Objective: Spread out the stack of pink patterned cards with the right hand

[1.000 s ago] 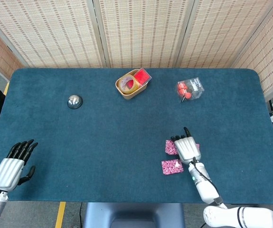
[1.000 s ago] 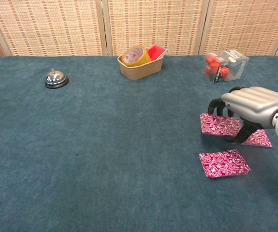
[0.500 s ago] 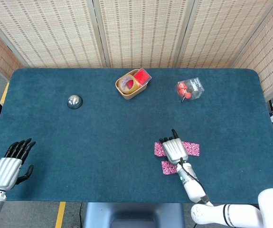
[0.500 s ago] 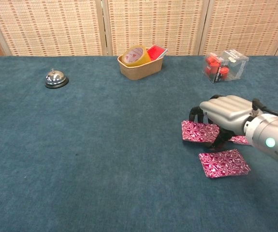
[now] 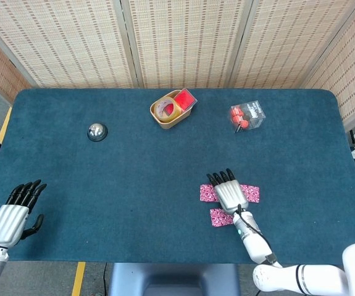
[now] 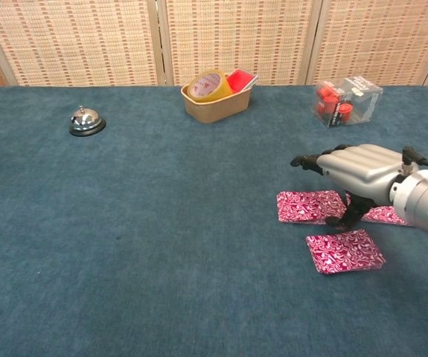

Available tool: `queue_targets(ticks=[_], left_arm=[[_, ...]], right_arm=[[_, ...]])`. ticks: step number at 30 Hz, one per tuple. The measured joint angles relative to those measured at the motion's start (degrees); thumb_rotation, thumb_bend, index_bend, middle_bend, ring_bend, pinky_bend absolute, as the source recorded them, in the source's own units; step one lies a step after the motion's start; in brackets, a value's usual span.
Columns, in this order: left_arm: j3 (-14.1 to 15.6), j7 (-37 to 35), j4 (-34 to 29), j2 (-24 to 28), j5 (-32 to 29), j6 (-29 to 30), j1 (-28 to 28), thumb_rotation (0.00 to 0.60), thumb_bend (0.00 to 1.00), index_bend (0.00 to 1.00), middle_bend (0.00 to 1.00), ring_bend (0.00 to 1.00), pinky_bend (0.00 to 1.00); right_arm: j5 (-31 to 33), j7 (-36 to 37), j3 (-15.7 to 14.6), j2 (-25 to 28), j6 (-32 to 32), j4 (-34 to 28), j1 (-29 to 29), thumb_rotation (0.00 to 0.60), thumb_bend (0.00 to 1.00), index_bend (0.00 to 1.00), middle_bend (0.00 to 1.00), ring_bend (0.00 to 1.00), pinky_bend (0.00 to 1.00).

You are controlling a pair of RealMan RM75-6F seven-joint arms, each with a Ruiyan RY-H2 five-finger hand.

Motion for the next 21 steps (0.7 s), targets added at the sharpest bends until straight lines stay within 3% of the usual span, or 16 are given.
queue_targets(ticks=[7, 12, 17, 21], left_arm=[[0.04, -0.47, -0.11, 0.32, 0.56, 1.30, 0.44, 0.600, 0.48, 0.00, 0.00, 0.00, 0.08], [-0.30, -1.16, 0.83, -0.09, 1.24, 3.29, 0.88, 0.600, 0.48, 0.00, 0.00, 0.00, 0.08], [-0.84, -1.41, 3.04, -1.74, 2.38, 5.83, 1.28, 0.600, 0.48, 0.00, 0.00, 0.00, 0.06], [-1.05, -0.32, 3.71, -2.81, 2.56, 6.40, 1.52, 0.600, 0.48, 0.00, 0.00, 0.00, 0.05]], right_arm=[[-7.13, 2.20, -2.88, 5.39, 5.65, -5.40, -3.33, 0.600, 0.27, 0.00, 0.06, 0.02, 0.00], [-18.50, 8.74, -8.64, 11.29, 15.34, -7.61, -10.81, 0.600, 0.27, 0.00, 0.00, 0.00, 0.00], [-28.62, 21.34, -13.62, 14.39, 27.57, -2.93, -20.87, 0.600, 0.27, 0.00, 0.00, 0.00, 0.00], [-32.74, 31.57, -15.57, 16.84, 31.19, 1.61, -25.89, 0.600, 0.27, 0.00, 0.00, 0.00, 0.00]])
